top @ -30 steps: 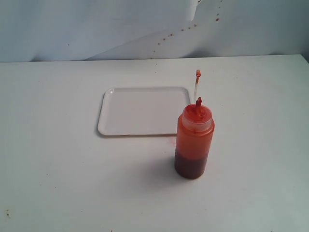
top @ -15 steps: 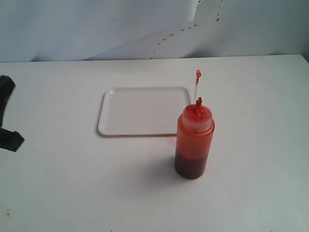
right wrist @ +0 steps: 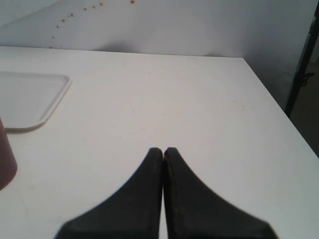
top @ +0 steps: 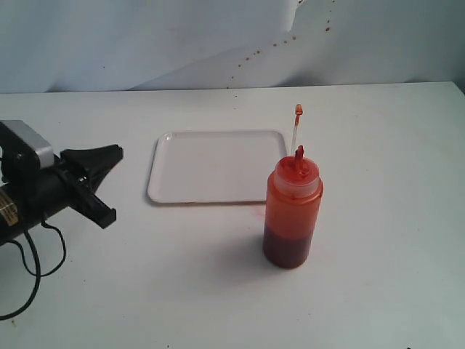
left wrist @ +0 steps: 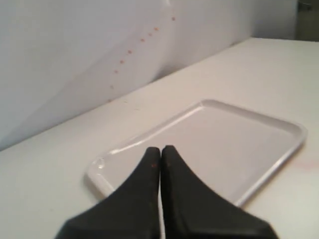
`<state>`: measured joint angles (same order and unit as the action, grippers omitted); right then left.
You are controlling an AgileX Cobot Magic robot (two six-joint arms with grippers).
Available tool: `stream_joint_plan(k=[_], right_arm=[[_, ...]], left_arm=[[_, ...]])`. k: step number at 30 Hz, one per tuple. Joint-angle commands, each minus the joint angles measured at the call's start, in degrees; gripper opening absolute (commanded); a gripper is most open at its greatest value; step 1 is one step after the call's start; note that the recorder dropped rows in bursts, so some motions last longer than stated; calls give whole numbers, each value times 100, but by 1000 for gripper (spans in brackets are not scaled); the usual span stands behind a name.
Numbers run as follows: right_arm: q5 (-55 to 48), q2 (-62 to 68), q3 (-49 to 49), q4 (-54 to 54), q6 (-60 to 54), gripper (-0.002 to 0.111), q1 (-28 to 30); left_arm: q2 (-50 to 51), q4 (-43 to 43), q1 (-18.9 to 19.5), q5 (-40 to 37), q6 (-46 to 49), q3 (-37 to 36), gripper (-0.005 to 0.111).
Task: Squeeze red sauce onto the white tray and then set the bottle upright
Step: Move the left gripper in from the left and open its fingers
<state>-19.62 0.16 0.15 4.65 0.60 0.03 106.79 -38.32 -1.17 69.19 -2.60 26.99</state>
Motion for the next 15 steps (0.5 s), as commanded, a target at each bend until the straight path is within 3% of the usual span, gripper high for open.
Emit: stream_joint_plan(k=[1,15], right_arm=[[4,-16,-15,50,-16,0,-3],[4,-16,-15,50,-16,0,-3]], left_arm=[[247,-705,-12,77,137,103,2],[247,-549,-12,77,137,103,2]])
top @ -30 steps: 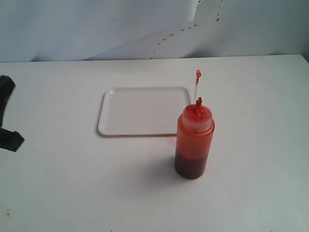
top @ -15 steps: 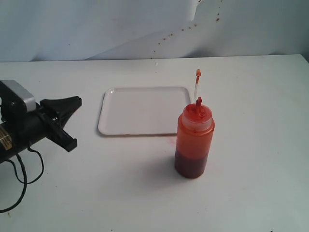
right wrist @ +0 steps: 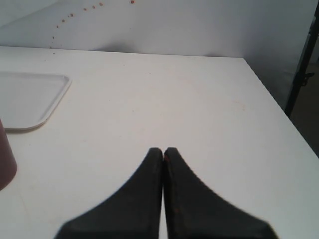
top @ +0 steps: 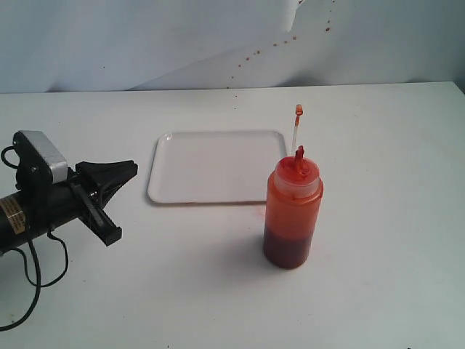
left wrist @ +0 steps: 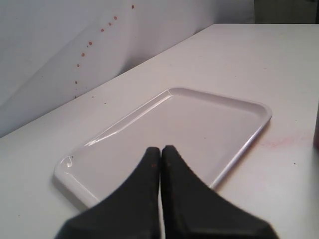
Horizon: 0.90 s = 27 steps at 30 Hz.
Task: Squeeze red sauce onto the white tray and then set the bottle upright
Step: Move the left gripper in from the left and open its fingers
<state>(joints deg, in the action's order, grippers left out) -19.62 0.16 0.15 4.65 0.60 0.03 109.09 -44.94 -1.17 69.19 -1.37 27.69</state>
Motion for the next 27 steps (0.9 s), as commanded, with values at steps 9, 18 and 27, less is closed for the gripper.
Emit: stream_joint_plan(k=[9,18,27], right_arm=[[4,-16,-15,50,-16,0,-3],[4,-16,-15,50,-16,0,-3],[4,-16,-15,50,-16,0,-3]], left_arm=[[17,-716,-12,77,46,95,2],[365,-2204,-12,77,-635,582,2],[1269,-2303,-12,77,-633,906,2]])
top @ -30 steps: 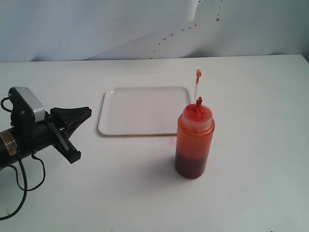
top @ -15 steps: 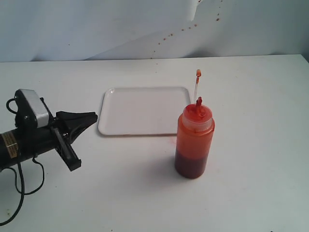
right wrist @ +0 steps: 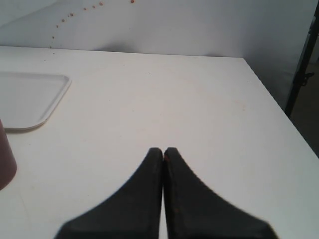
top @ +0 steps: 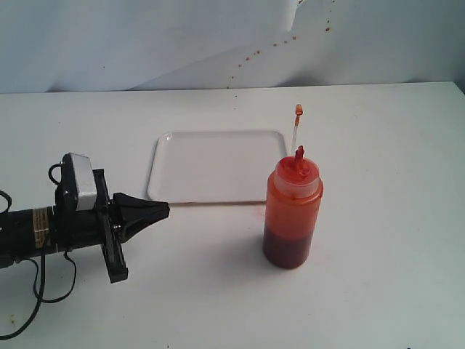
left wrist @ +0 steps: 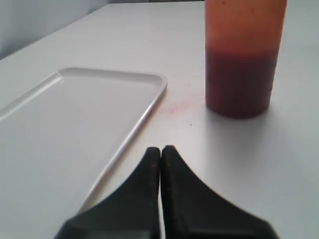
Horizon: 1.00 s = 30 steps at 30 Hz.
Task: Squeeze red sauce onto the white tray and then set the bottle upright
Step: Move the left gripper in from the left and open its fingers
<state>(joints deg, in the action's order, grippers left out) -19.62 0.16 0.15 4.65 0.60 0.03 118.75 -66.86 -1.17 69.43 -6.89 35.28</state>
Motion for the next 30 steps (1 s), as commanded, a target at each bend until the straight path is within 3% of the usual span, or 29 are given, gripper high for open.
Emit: stream_joint_plan(k=[1,5,27,30], right_arm=[[4,-16,-15,50,-16,0,-3],[4,-16,-15,50,-16,0,-3],[4,-16,-15,50,-16,0,-3],[4,-16,-15,50,-16,0,-3]], left_arm=[[438,-318,-12,53,-81,251,2],[553,-848,-12,53,-81,439,2],[553,-759,-12,53,-16,439,2],[553,-759,-12,53,-17,439,8]])
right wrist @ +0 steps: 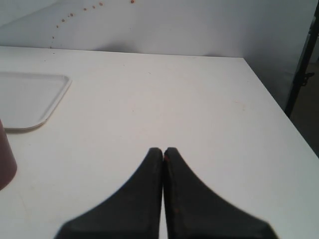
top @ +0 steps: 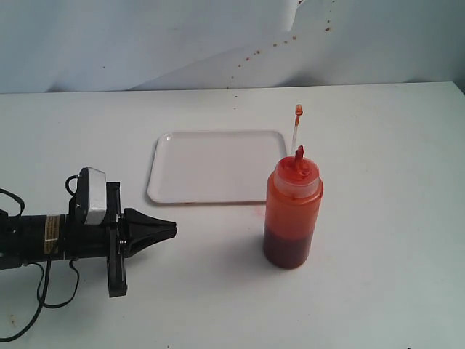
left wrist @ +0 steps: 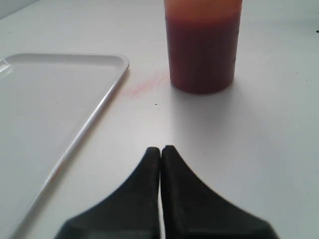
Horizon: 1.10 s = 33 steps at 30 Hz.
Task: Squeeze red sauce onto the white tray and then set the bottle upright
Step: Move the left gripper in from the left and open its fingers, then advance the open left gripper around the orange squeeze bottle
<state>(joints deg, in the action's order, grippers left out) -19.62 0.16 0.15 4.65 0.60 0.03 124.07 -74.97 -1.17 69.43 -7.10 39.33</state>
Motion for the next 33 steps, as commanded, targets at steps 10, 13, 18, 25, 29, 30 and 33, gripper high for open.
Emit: stream_joint_plan(k=[10,13,18,25,29,30,33], right_arm=[[4,-16,-15,50,-16,0,-3],[4,-16,-15,50,-16,0,-3],[4,-16,-15,50,-16,0,-3],[4,-16,-15,50,-16,0,-3],[4,-16,-15,50,-16,0,-3],[4,-16,-15,50,-16,0,-3],[4,-16,-15,50,-16,0,-3]], left_arm=[[21,244,-12,53,-31,34,78],[21,191,-12,53,-57,34,96],[21,133,-12,53,-57,34,98],[21,557,-12,53,-57,34,98],[21,467,-12,53,-534,34,98],[21,417,-70,53,-534,34,98],[21,401,-456,53,-691,268,98]])
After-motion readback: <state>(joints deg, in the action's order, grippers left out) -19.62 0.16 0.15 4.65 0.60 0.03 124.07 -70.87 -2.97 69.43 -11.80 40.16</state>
